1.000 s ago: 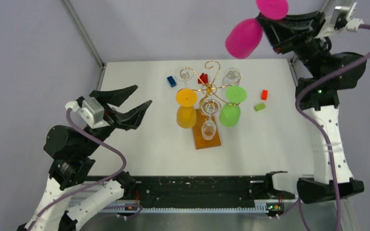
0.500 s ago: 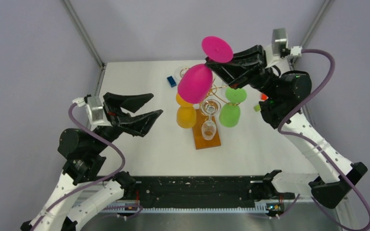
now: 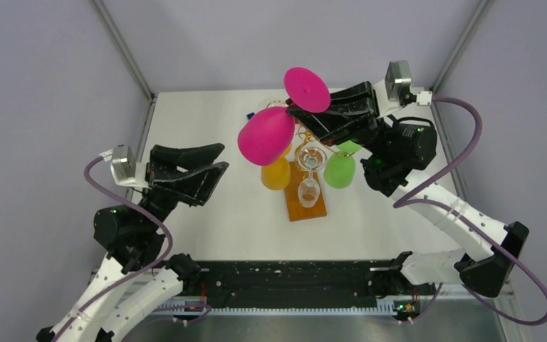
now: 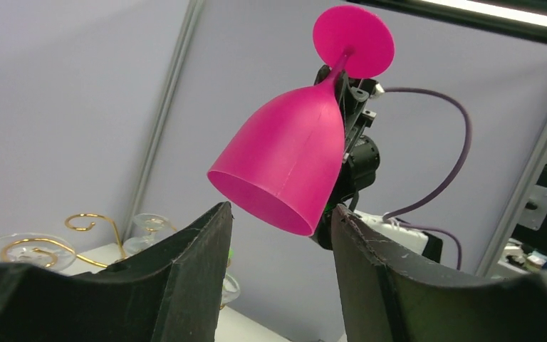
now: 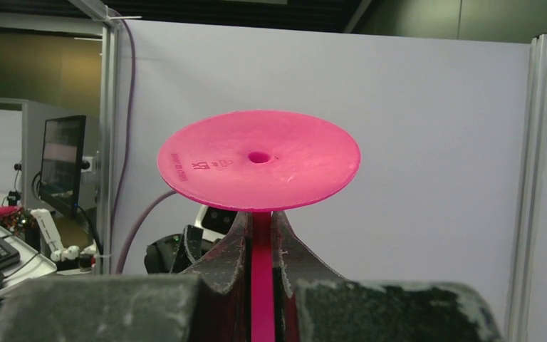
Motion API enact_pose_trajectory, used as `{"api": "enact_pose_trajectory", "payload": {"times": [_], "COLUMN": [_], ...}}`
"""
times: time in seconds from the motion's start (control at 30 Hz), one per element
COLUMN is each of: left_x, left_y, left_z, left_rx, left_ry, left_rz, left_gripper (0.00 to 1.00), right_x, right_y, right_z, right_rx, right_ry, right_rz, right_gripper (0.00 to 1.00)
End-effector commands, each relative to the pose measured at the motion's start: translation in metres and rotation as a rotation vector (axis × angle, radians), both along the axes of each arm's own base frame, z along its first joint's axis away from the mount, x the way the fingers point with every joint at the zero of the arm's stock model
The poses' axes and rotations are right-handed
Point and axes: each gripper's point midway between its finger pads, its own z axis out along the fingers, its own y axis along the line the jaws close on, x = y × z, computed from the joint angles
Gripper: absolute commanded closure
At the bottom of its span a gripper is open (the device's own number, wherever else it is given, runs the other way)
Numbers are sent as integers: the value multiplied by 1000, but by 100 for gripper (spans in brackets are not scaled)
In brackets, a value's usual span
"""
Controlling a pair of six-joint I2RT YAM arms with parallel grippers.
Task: Place the wine glass upside down on the wine glass rack
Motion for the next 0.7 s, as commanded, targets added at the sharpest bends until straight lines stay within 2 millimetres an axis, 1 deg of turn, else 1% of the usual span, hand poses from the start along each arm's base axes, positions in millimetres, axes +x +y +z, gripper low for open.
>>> {"api": "enact_pose_trajectory", "payload": {"times": [0.0,0.23,0.33,0.43,0.57,0.67], "left_x": [-12,-23,-24,-23,-22,-21], "left_y": [8,0,-4,-7,-8,-7], "left_z": [20,22,21,18,16,14], "left_rx": [-139,-193,-200,-194,-181,-175], "left_ry": [-9,-3,10,20,26,31], "left_rz": [-80,-222,-266,-273,-264,-253], "left_gripper": [42,42,43,45,45,45], "right_x": [-8,-8,-11,-15,-18,-17], "right_y": [1,11,15,17,13,3], "right_z": [8,5,3,1,2,6], "right_rx": [65,70,69,73,90,119], "right_ry": [-39,-37,-45,-53,-70,-88], "right_rz": [5,26,42,55,48,-11], "right_gripper": [100,100,100,100,100,100]}}
